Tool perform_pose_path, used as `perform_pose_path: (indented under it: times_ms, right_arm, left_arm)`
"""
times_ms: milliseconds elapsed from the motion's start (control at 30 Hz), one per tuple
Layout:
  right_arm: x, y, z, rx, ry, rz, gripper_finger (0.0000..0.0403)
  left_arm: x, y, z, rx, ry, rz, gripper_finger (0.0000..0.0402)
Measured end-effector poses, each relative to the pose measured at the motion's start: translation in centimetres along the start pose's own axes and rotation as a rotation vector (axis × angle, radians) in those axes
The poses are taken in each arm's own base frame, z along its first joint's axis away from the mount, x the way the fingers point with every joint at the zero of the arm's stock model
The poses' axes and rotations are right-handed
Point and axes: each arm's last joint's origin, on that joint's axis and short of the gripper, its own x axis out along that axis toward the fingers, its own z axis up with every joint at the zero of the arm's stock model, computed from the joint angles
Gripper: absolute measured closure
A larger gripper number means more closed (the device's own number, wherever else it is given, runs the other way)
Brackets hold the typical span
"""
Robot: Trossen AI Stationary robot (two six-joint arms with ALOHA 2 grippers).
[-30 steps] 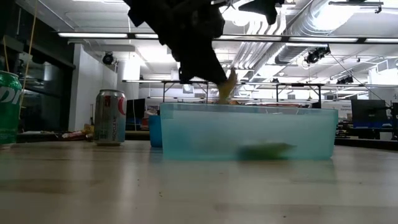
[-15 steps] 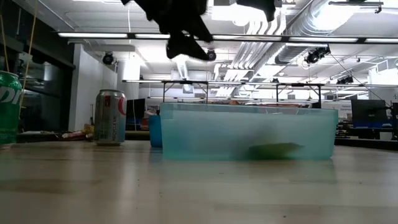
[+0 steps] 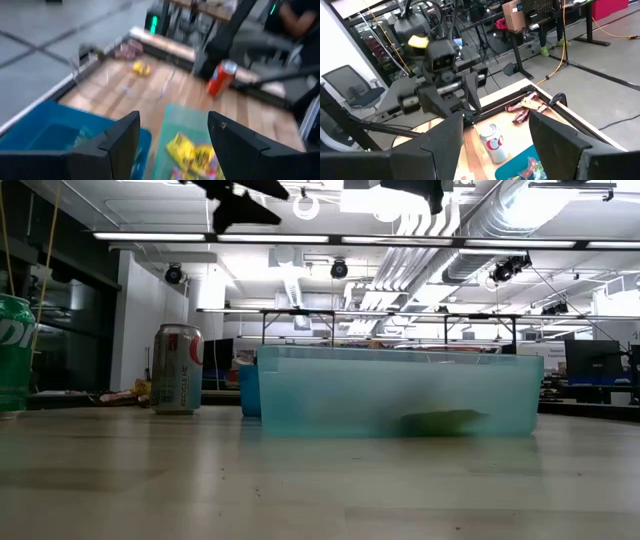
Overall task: Sort candy
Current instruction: Put the yellow candy into the green bin
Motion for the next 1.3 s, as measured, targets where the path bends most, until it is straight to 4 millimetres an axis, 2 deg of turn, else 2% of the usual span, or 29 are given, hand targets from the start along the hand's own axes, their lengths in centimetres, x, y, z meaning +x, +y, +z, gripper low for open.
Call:
perform_pose_path:
  times_ms: [200,367,600,800,900,967,1133,1300]
  right_arm:
    - [0.2,0.0,-0.2,0.045,0.02,0.034,0.0179]
    - [1.2,0.4,-1.0,0.076,0.095,0.126,0.0179]
    - [2.4,0.6,-2.1,0.042,0.157,0.139,0.0179]
    - [2.6,0.1,-2.1,0.038,0.156,0.123,0.0179]
    - [2.5,-0.4,-1.9,0.041,0.148,0.102,0.0179]
    - [2.4,-0.8,-1.8,0.044,0.143,0.087,0.0179]
    - [2.3,-1.6,-1.6,0.05,0.138,0.058,0.0179]
    - [2.3,-1.8,-1.5,0.051,0.134,0.048,0.0179]
  left_arm:
    - [-2.7,0.8,-2.6,-0.107,-0.198,-0.064,0.0181]
    - [-3.7,1.3,-4.6,-0.218,-0.263,-0.067,0.0181]
    - [-3.6,1.6,-4.6,-0.243,-0.301,0.005,0.0181]
    - [-3.3,3.1,-4.5,-0.304,-0.324,0.153,0.0181]
    - [-3.4,4.6,-3.0,-0.328,-0.307,0.269,0.0181]
    - [-3.5,6.2,-1.9,-0.336,-0.237,0.39,0.0181]
    - [-3.6,11.6,0.7,-0.366,0.044,0.722,0.019]
    - [-2.2,17.0,0.8,-0.406,0.384,0.94,0.0206]
